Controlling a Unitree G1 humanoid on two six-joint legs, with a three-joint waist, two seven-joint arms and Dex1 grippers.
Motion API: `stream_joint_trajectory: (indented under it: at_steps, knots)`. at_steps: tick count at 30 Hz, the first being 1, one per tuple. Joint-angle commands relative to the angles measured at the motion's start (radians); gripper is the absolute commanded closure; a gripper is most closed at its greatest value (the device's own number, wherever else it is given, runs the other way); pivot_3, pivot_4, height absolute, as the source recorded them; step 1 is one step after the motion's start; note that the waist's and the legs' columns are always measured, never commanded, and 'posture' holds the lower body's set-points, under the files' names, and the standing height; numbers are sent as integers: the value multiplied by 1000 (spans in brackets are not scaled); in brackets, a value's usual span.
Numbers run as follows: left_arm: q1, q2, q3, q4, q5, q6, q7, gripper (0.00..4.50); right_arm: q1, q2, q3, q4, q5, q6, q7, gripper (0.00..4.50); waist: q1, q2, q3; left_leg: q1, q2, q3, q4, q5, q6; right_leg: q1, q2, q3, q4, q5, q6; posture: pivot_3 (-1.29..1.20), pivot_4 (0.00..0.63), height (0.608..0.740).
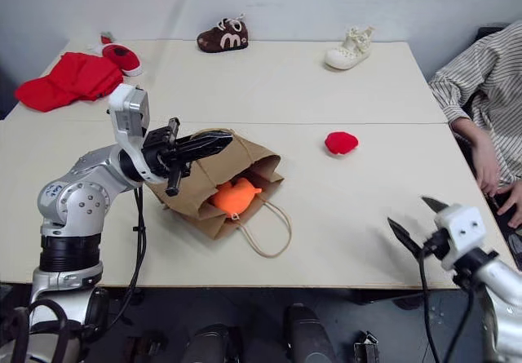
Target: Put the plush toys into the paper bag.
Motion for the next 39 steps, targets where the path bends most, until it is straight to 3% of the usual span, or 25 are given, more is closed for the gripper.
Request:
stream_joint_trajectory:
  at_steps: [1, 6, 9, 13, 16, 23, 27, 30, 34, 39]
  knots:
    - [-24, -11, 7, -17, -8, -11, 23, 4500, -210, -70, 121, 99, -61, 56, 11, 121, 1, 1, 1, 0, 0, 0, 0, 0, 0, 0, 0, 0, 0, 0, 0, 0, 150, 740]
    - [-35, -28, 0, -14, 0, -14, 47, 4500, -582, -76, 304, 426, -160, 39, 73, 121, 1, 2, 1, -2, 0, -1, 0, 0, 0, -1, 0, 0, -1, 0, 0, 0, 150, 740]
    - [-34, -29, -1, -23, 0, -11, 55, 4500, -815, -28, 406, 719, -254, -67, 60, 121, 2, 2, 1, -3, 1, -1, 0, 1, 1, -2, 0, -2, -2, 0, -1, 0, 150, 740]
    - [-35, -23, 6, -31, -5, -7, 66, 4500, -990, 14, 475, 1022, -333, -154, 48, 121, 0, 2, 1, -3, 1, -1, -1, 1, 1, -2, 0, -1, -3, 0, -1, 0, 150, 740]
    - [-34, -14, 15, -32, -6, -6, 71, 4500, -1069, 42, 483, 1156, -346, -187, 45, 680, 0, 2, 1, -4, 1, -1, -1, 1, 1, -2, -1, -2, -4, 0, -1, 0, 150, 740]
    - [-52, 18, 44, 7, -19, -4, 62, 4500, -1127, 71, 453, 1231, -319, -259, 134, 3133, -16, 2, 1, -3, 1, -1, -1, 1, 1, -2, -1, -2, -2, 0, -1, 0, 150, 740]
    - [-74, -2, 86, 16, -86, 29, 83, 4500, -1033, 66, 410, 1026, -184, -246, 374, 4444, -21, 2, 1, -3, 1, -1, -1, 1, 1, -2, -1, -3, -1, 0, -1, 0, 150, 740]
    - [-84, -11, 108, 23, -121, 51, 102, 4500, -850, 37, 406, 617, -52, -69, 477, 4475, -16, 2, 1, -4, 2, -2, -1, 1, 1, -2, -1, -3, 2, 0, 0, 0, 150, 740]
    - [-90, -6, 105, 34, -120, 62, 106, 4500, -618, -1, 385, 64, 136, 260, 424, 4475, -1, 2, 1, -5, 2, -3, -1, 0, 0, -3, -1, -4, 2, 0, -1, 0, 150, 740]
    - [-105, -18, 88, 46, -119, 73, 102, 4500, -519, 81, 420, -230, 240, 519, 215, 4475, 2, 2, 1, -3, 1, -3, 1, 0, -1, -2, -1, -3, 2, 0, -1, 0, 150, 740]
